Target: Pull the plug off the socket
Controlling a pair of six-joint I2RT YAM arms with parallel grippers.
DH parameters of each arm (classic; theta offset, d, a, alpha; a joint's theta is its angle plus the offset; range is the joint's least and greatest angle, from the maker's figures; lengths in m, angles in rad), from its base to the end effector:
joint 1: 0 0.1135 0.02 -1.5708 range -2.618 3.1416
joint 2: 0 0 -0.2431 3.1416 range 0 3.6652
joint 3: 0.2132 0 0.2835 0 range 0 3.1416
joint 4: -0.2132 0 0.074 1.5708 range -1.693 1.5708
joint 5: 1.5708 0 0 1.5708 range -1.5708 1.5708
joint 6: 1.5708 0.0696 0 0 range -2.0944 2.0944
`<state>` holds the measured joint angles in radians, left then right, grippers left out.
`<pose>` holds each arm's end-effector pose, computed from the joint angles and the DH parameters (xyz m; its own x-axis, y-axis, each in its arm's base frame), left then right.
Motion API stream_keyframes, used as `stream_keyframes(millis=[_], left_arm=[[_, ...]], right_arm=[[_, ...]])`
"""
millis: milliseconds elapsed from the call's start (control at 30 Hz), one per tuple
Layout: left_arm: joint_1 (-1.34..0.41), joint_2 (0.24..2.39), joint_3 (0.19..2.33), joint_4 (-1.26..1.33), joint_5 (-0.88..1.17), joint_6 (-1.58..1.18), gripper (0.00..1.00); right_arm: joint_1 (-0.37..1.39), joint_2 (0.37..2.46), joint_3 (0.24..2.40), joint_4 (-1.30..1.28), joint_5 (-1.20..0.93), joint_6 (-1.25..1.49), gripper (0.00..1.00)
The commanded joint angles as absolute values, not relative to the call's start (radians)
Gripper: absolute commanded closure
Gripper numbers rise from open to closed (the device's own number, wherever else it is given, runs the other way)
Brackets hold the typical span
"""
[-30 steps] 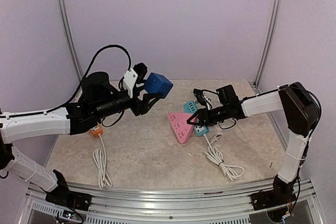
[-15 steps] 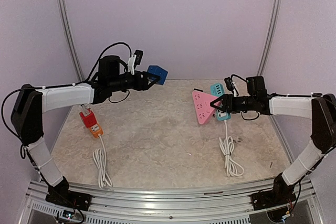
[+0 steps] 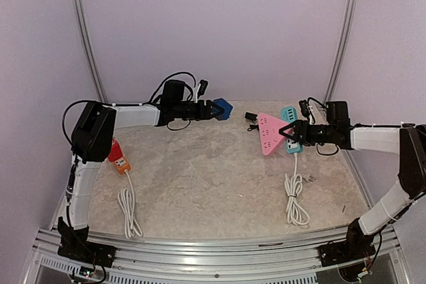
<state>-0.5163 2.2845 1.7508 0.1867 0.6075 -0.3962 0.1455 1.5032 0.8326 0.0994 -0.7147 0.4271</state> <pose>0.4774 -0.3167 0.1634 -0.6094 -0.0184 -0.7926 0.6905 0.4790 -0.5420 0.3539 0.0980 0.1624 -0.7582 0.2051 -0.6189 -0.3746 0.6399 0.6710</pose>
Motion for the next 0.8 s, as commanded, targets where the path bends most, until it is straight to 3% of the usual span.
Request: stream_keyframes(millis=[0, 467, 767], left_arm=[[-0.509, 2.401, 1.906, 0.131, 0.658, -0.444, 0.87], [-0.502, 2.641, 2.160, 0.030, 0.706, -0.533, 0.76], [-0.458, 2.657, 2.175, 0.003, 0.660, -0.607, 0.42]], right_arm=[[0.136, 1.462, 0.821, 0.179, -0.766, 0.449, 1.00], [0.136, 1.486, 0.814, 0.195, -0.775, 0.449, 1.00], [0.136, 1.488, 0.817, 0.192, -0.777, 0.448, 1.00]])
